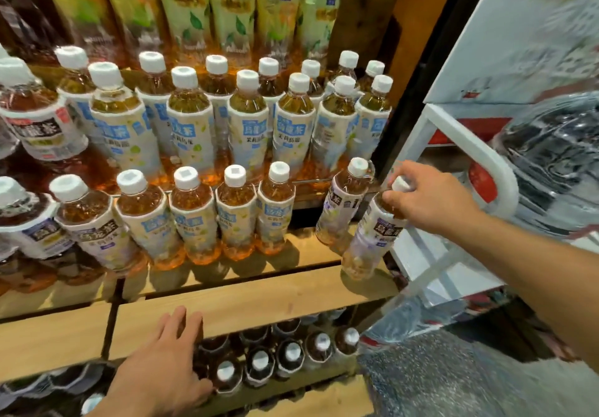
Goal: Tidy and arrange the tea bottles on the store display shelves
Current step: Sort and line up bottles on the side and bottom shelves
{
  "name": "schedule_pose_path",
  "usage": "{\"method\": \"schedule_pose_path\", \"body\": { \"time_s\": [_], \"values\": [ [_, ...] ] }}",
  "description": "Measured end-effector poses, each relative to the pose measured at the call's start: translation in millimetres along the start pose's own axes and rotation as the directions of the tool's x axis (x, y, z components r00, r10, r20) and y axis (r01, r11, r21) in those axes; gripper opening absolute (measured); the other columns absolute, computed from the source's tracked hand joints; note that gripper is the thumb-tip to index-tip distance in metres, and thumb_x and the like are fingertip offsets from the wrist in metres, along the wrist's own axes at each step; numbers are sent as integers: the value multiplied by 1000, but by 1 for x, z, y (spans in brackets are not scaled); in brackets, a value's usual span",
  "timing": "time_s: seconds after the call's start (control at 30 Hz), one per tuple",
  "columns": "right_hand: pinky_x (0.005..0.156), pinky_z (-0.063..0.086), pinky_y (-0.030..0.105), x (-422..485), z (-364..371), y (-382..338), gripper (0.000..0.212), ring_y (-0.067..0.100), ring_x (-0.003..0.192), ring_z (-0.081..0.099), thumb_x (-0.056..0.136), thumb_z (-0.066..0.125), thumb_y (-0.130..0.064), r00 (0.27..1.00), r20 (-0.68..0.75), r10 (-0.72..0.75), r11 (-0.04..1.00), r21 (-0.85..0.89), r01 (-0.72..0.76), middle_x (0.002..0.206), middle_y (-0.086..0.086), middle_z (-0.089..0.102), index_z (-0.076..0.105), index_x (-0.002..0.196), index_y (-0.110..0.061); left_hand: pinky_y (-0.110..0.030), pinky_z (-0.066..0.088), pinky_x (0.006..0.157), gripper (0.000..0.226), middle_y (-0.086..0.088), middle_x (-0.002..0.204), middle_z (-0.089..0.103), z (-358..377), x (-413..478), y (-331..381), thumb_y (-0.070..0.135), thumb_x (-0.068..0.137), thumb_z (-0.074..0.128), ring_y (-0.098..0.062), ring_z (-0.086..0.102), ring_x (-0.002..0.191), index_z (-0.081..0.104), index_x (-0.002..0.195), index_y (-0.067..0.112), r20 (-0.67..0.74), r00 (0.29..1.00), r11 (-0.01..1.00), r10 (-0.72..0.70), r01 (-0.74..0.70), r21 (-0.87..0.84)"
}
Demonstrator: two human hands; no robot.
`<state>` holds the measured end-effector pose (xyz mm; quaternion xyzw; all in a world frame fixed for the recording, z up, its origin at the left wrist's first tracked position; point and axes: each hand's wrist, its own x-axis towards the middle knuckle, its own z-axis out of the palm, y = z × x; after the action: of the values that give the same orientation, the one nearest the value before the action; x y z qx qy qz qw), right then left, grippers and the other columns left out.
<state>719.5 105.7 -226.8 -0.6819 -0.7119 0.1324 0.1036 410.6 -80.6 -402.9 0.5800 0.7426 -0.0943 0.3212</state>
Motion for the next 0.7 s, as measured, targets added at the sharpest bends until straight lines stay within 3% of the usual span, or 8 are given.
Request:
{"method": "schedule_pose_path", "body": {
  "time_s": [0.23,0.47,0.7],
  "values": [
    [73,40,32,33,0,15,19,24,93,54,91,67,-35,999,-30,45,998,51,-43,106,3,61,57,105,-27,-38,15,121,113,-2,163,-15,12,5,4,67,76,57,-25,-9,150,-8,156,22,-40,999,999,-12,14,51],
    [76,50,36,66,14,0,31,29,103,61,95,65,-29,1000,-22,10,1000,-3,-10,122,9,64,56,125,-26,-40,7,123,117,-5,162,-21,10,5,9,66,76,60,-28,-16,149,-12,155,20,-4,1000,996,-16,16,83],
    [72,60,45,71,18,-10,31,29,77,69,96,63,-27,998,30,48,999,-23,-47,115,13,65,52,125,-25,-43,7,122,116,-8,160,-26,7,1,8,65,77,58,-29,-21,148,-15,154,18,42,999,997,-6,2,83]
  ]
}}
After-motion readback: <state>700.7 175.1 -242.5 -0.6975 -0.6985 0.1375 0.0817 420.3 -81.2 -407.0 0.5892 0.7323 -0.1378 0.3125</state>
